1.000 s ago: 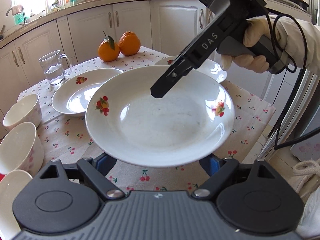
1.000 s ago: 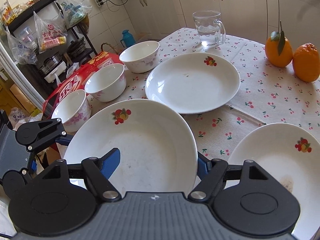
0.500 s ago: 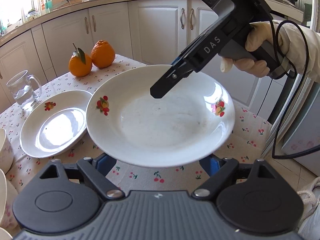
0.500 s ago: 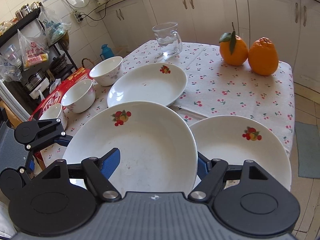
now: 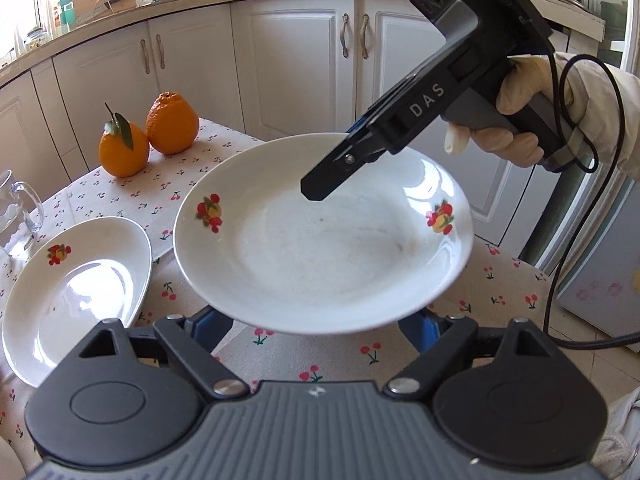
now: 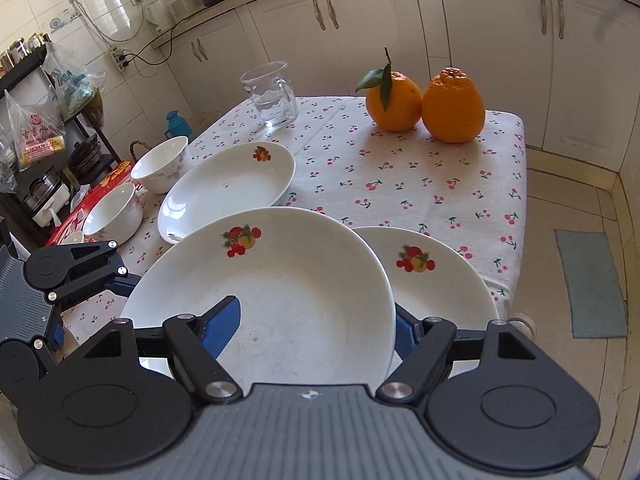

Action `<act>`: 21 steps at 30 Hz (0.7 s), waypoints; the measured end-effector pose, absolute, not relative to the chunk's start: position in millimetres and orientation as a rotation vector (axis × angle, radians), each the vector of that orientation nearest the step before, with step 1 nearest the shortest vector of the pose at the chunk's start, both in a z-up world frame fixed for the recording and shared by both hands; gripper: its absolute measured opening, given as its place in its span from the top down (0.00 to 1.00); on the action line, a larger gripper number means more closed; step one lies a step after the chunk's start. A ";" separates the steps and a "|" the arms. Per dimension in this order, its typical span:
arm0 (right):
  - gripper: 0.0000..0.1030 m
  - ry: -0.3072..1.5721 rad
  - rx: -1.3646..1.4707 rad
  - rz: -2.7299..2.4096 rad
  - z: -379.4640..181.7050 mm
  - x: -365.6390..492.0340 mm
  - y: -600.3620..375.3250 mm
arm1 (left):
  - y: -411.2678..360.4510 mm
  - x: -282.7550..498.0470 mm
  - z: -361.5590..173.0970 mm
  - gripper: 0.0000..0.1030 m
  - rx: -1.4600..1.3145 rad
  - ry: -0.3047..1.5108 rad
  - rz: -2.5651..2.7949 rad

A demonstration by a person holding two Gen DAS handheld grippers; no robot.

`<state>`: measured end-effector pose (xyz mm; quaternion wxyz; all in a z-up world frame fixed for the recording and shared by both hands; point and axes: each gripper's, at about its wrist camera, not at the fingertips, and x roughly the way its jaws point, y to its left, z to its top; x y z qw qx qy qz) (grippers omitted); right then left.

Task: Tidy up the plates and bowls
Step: 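Lift the large white plate with the right gripper toward the stained plate, then lower the held plate onto the stained white plate with the right gripper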

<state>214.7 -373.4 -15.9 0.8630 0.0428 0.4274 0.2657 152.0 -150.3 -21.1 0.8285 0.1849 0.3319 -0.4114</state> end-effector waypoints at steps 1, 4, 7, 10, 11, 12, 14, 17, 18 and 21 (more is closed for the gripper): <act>0.21 0.895 0.092 0.552 -16.8 215.3 -376.0 | -152.1 154.0 -21.2 0.14 0.392 0.702 -0.875; 0.21 0.896 0.103 0.539 -20.1 217.4 -383.0 | -157.4 159.3 -21.9 0.14 0.400 0.697 -0.876; 0.21 0.898 0.111 0.528 -23.2 218.4 -388.3 | -161.9 163.3 -22.4 0.14 0.404 0.693 -0.878; 0.21 0.901 0.118 0.521 -26.2 219.0 -392.8 | -164.9 166.2 -23.7 0.14 0.409 0.693 -0.880; 0.21 0.901 0.119 0.520 -27.2 219.2 -393.7 | -165.6 168.3 -24.7 0.14 0.411 0.696 -0.880; 0.21 0.903 0.121 0.519 -28.6 219.4 -394.8 | -166.7 169.4 -25.7 0.14 0.413 0.699 -0.878; 0.21 0.905 0.128 0.516 -30.9 219.4 -396.7 | -167.7 169.1 -26.4 0.14 0.416 0.701 -0.877; 0.21 0.907 0.134 0.513 -34.0 219.9 -398.4 | -168.1 170.0 -27.7 0.14 0.418 0.705 -0.874; 0.21 0.908 0.136 0.513 -34.9 219.8 -399.0 | -167.9 170.1 -27.9 0.14 0.420 0.706 -0.872; 0.21 0.909 0.137 0.510 -37.3 218.7 -400.1 | -167.7 169.8 -28.3 0.14 0.426 0.702 -0.868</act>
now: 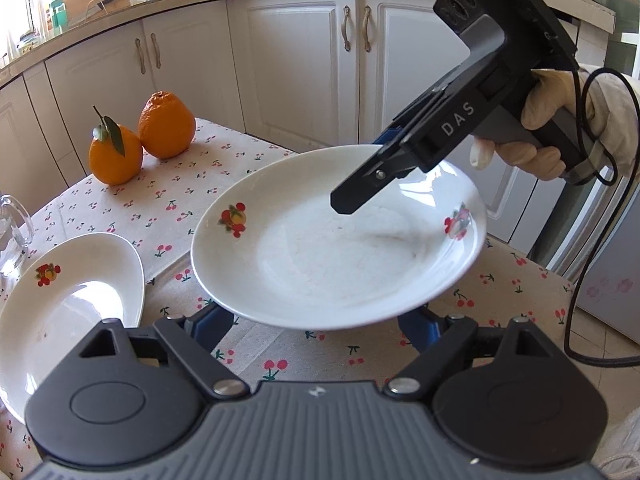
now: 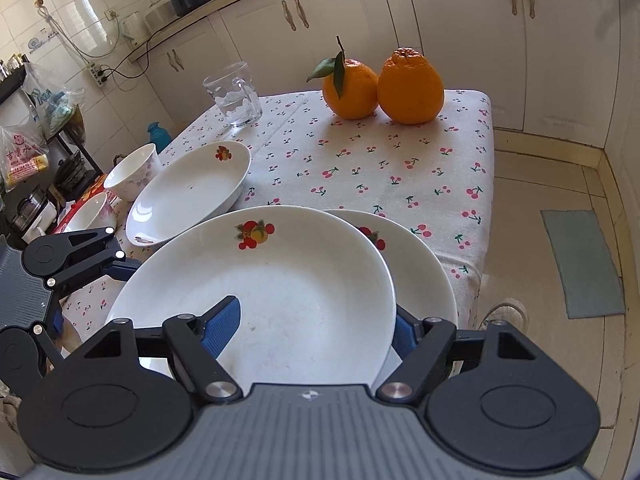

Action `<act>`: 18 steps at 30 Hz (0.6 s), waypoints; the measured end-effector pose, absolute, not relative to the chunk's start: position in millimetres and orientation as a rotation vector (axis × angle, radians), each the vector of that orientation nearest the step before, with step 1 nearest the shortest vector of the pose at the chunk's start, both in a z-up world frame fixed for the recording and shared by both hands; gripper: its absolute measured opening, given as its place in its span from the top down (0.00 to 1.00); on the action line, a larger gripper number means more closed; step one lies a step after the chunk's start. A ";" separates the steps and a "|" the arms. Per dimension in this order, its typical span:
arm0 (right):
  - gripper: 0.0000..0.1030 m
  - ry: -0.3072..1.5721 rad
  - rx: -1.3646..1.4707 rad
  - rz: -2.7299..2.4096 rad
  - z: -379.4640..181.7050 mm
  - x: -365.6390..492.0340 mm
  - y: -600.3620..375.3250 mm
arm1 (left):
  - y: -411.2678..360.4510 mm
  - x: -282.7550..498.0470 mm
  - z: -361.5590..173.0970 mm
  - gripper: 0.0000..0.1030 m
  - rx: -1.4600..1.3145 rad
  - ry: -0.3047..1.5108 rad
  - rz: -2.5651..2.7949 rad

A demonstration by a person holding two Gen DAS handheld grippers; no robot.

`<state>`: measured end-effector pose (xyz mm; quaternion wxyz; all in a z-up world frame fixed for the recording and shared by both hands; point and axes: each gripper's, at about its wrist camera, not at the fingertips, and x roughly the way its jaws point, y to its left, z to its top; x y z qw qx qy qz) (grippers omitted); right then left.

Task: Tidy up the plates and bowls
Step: 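Lower the held plate onto the stained white plate with the right gripper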

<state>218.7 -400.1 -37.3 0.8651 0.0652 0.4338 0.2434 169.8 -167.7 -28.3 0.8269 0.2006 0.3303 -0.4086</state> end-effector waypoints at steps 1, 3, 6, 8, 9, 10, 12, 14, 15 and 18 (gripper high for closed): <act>0.21 0.910 0.136 0.508 -37.9 218.3 -400.4 | -168.4 170.2 -28.4 0.14 0.432 0.699 -0.867; 0.21 0.910 0.140 0.505 -39.2 217.8 -401.1 | -169.4 170.6 -29.1 0.14 0.442 0.694 -0.869; 0.21 0.912 0.145 0.503 -39.9 217.3 -402.1 | -170.2 170.8 -29.7 0.14 0.452 0.692 -0.873; 0.21 0.912 0.145 0.502 -40.1 216.4 -402.9 | -170.3 171.9 -30.0 0.14 0.455 0.692 -0.877; 0.21 0.911 0.146 0.500 -40.1 215.9 -403.2 | -170.3 172.4 -30.2 0.14 0.457 0.692 -0.878; 0.21 0.910 0.149 0.499 -40.0 215.5 -403.7 | -169.9 172.8 -30.5 0.14 0.458 0.691 -0.879; 0.21 0.907 0.155 0.496 -39.8 214.1 -404.8 | -170.1 172.5 -30.5 0.14 0.461 0.689 -0.882; 0.21 0.906 0.160 0.493 -39.7 212.7 -406.2 | -170.5 172.6 -30.5 0.14 0.465 0.687 -0.885; 0.21 0.907 0.162 0.491 -39.8 212.0 -406.5 | -170.7 172.7 -30.6 0.14 0.466 0.686 -0.886; 0.21 0.907 0.165 0.484 -39.9 209.0 -407.1 | -171.4 173.2 -31.4 0.14 0.470 0.683 -0.891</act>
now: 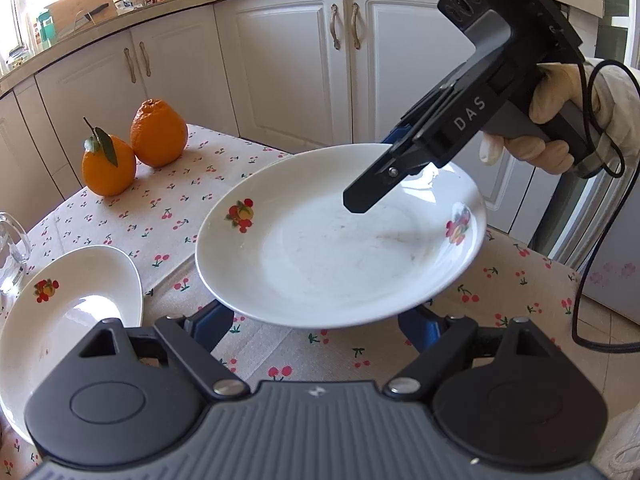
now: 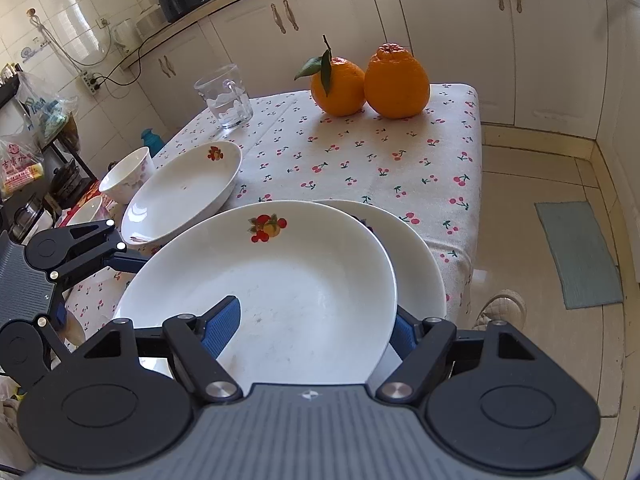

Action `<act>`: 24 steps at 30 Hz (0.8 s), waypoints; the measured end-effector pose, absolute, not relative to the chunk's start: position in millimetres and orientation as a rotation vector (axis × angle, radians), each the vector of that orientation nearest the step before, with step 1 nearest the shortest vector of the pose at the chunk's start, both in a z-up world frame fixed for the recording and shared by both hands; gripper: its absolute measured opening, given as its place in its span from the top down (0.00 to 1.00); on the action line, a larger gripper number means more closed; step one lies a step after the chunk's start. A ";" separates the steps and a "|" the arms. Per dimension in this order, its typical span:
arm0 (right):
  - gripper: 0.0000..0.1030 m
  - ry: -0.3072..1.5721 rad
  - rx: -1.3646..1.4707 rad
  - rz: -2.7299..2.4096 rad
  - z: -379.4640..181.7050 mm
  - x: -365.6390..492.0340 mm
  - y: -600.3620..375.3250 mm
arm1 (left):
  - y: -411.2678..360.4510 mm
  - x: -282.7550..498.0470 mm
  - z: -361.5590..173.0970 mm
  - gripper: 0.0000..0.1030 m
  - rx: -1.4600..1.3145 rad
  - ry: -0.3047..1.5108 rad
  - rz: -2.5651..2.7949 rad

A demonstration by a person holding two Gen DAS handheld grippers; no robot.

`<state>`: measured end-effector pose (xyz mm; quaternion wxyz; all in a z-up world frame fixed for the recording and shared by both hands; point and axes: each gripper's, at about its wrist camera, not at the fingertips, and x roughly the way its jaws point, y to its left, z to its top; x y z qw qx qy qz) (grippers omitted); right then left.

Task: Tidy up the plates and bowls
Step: 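Lower the held plate onto the stained white plate with the right gripper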

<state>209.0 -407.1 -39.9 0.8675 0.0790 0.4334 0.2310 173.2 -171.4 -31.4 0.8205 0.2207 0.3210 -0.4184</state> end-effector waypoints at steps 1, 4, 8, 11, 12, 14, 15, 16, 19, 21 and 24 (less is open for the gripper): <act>0.21 0.907 0.167 0.481 -40.0 208.4 -407.7 | -171.8 173.8 -31.7 0.14 0.470 0.683 -0.892; 0.21 0.908 0.171 0.474 -40.3 205.4 -409.2 | -172.4 174.3 -33.0 0.14 0.471 0.684 -0.901; 0.21 0.910 0.171 0.466 -40.5 201.1 -410.5 | -173.2 175.2 -34.4 0.14 0.469 0.685 -0.909; 0.21 0.913 0.173 0.459 -40.3 197.7 -411.3 | -173.1 175.8 -34.8 0.14 0.466 0.685 -0.914; 0.21 0.914 0.174 0.456 -40.5 196.6 -411.4 | -173.2 175.9 -34.8 0.14 0.464 0.685 -0.916; 0.21 0.917 0.172 0.449 -41.2 195.0 -411.9 | -173.4 176.2 -34.7 0.13 0.462 0.685 -0.919; 0.21 0.918 0.173 0.446 -41.3 194.1 -412.3 | -173.2 176.4 -34.8 0.13 0.462 0.685 -0.921; 0.21 0.919 0.174 0.442 -41.4 192.4 -412.8 | -173.3 176.4 -35.0 0.13 0.462 0.684 -0.922; 0.21 0.915 0.184 0.436 -40.9 188.8 -415.6 | -173.9 176.3 -35.8 0.13 0.464 0.682 -0.925; 0.21 0.913 0.183 0.432 -39.7 186.9 -415.6 | -174.1 176.3 -36.0 0.13 0.462 0.683 -0.925; 0.21 0.916 0.167 0.422 -37.6 185.0 -413.4 | -173.3 175.8 -35.8 0.13 0.458 0.681 -0.924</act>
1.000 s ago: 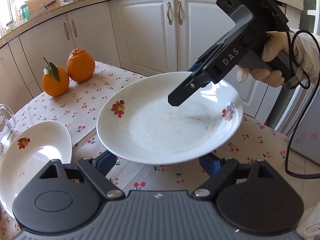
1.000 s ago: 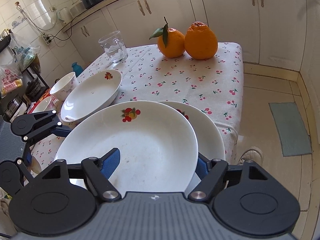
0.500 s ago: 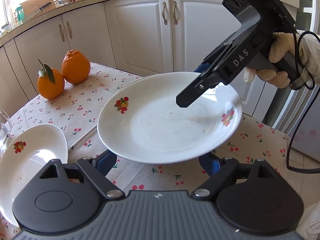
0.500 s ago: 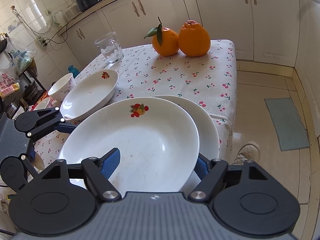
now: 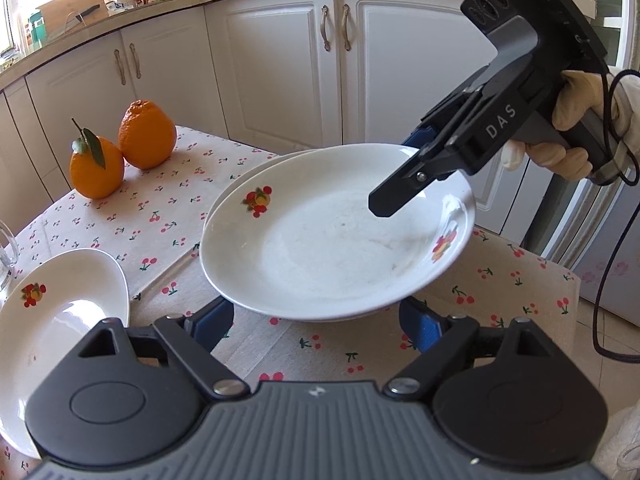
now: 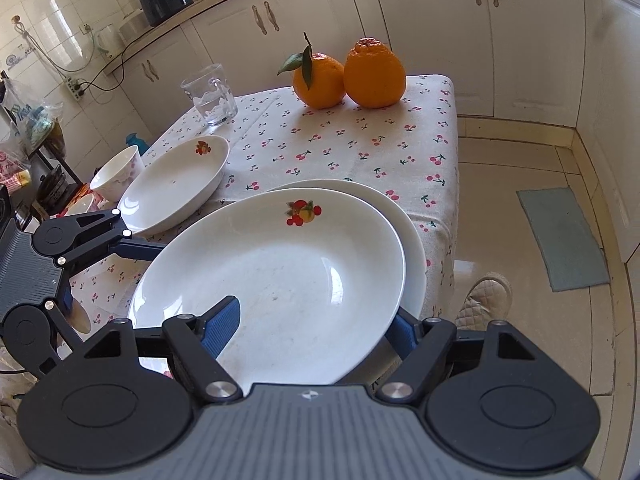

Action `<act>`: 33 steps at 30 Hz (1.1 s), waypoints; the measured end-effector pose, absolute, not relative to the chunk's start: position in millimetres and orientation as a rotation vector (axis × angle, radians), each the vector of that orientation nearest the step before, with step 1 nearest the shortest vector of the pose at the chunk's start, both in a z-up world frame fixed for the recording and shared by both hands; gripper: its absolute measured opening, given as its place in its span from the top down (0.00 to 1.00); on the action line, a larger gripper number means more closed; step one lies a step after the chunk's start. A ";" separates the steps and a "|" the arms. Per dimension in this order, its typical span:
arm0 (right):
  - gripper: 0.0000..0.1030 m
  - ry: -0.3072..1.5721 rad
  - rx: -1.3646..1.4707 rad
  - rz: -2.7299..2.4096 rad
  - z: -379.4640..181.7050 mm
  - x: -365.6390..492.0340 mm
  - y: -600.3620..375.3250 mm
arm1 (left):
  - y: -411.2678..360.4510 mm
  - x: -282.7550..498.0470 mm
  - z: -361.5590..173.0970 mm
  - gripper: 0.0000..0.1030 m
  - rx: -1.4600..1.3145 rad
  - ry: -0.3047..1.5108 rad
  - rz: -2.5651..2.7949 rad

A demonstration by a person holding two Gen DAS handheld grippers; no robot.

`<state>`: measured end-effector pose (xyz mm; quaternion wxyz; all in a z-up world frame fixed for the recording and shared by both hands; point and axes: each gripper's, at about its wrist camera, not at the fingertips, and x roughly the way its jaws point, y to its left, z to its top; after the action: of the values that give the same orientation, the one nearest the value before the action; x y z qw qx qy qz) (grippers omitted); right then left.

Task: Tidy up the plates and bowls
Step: 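Lower the held plate onto the stained white plate with the right gripper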

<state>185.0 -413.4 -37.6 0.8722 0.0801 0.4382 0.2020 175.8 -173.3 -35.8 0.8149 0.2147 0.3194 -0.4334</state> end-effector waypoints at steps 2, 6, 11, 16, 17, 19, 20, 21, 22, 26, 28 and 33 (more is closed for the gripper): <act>0.21 0.917 0.161 0.415 -35.9 183.2 -412.3 | -172.8 175.7 -35.8 0.13 0.456 0.680 -0.924; 0.21 0.917 0.158 0.401 -32.8 178.2 -411.9 | -171.5 176.1 -36.5 0.13 0.447 0.679 -0.927; 0.21 0.914 0.147 0.382 -28.5 171.7 -411.4 | -170.1 175.8 -37.1 0.13 0.441 0.674 -0.928; 0.21 0.920 0.130 0.352 -26.4 169.0 -407.5 | -170.5 175.3 -38.4 0.13 0.434 0.674 -0.927; 0.20 0.921 0.129 0.345 -26.3 168.4 -406.4 | -170.7 175.1 -38.5 0.13 0.434 0.673 -0.928; 0.20 0.924 0.119 0.332 -26.2 167.1 -403.8 | -171.3 174.8 -38.8 0.13 0.431 0.673 -0.929; 0.20 0.925 0.114 0.327 -26.1 166.1 -402.4 | -171.4 174.7 -39.0 0.13 0.428 0.672 -0.930; 0.20 0.928 0.107 0.322 -26.0 165.4 -400.9 | -172.0 174.6 -39.2 0.13 0.427 0.673 -0.931; 0.20 0.930 0.100 0.317 -25.9 164.7 -399.4 | -172.5 174.3 -39.4 0.13 0.427 0.673 -0.931; 0.21 0.939 0.066 0.296 -25.5 161.8 -392.8 | -173.1 173.1 -39.4 0.13 0.424 0.667 -0.929; 0.21 0.944 0.048 0.288 -25.2 161.2 -389.2 | -173.3 172.6 -39.0 0.13 0.420 0.666 -0.928; 0.21 0.947 0.042 0.276 -24.9 159.0 -387.3 | -174.0 172.4 -38.3 0.13 0.419 0.661 -0.923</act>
<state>159.0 -387.3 -24.9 0.8806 0.0200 0.4546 0.1325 172.4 -174.0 -38.3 0.8225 0.1972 0.3106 -0.4337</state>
